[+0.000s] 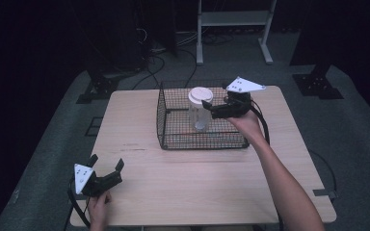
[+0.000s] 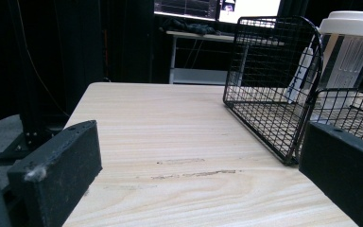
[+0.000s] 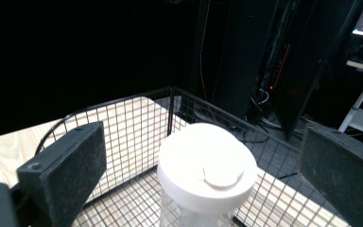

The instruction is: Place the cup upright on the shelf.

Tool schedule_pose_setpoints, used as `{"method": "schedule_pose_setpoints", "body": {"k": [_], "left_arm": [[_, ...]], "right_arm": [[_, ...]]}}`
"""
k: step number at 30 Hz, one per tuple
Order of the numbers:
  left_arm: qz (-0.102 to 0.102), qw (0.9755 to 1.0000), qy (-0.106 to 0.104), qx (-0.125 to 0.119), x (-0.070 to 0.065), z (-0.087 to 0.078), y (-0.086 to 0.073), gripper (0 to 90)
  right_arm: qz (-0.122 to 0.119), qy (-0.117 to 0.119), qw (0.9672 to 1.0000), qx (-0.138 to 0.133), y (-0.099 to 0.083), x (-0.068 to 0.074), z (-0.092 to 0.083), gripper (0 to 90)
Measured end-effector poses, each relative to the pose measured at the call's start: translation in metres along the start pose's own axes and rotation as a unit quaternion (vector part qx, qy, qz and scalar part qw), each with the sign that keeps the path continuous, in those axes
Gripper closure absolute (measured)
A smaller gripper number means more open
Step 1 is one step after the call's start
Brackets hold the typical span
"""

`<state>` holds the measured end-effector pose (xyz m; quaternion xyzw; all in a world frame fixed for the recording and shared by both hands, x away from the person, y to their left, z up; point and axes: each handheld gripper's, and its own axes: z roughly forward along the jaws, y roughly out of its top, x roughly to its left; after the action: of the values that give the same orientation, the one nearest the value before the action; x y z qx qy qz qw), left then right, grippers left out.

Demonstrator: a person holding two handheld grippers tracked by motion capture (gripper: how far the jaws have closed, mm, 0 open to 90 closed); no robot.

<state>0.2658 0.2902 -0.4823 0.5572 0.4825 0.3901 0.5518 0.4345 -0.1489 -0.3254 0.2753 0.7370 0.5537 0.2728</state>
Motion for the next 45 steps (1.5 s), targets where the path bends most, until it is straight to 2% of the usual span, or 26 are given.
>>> {"method": "schedule_pose_setpoints", "body": {"k": [11,24,31,34,36,45], "left_arm": [[0.003,1.0,0.0,0.001,0.0,0.0,0.0,0.0],[0.004,1.0,0.001,0.002,-0.001,0.0,0.0,0.0],[0.004,1.0,0.0,0.002,-0.001,0.0,0.0,0.0],[0.004,1.0,0.0,0.002,-0.001,0.0,0.0,0.0],[0.005,1.0,0.0,0.003,-0.001,0.001,0.0,0.0],[0.007,1.0,-0.001,0.003,-0.002,0.0,0.0,0.0]], "right_arm": [[0.0,-0.009,0.9999,0.009,-0.011,-0.001,-0.014,1.4],[0.004,-0.003,0.9999,0.012,-0.028,0.003,-0.033,1.4],[0.013,-0.011,0.9998,0.006,-0.037,0.0,-0.041,1.4],[0.007,-0.017,0.9998,0.006,-0.039,0.0,-0.044,1.4],[0.013,-0.014,0.9998,0.005,-0.041,0.0,-0.047,1.4],[0.016,-0.01,0.9998,0.008,-0.051,0.001,-0.058,1.4]]}}
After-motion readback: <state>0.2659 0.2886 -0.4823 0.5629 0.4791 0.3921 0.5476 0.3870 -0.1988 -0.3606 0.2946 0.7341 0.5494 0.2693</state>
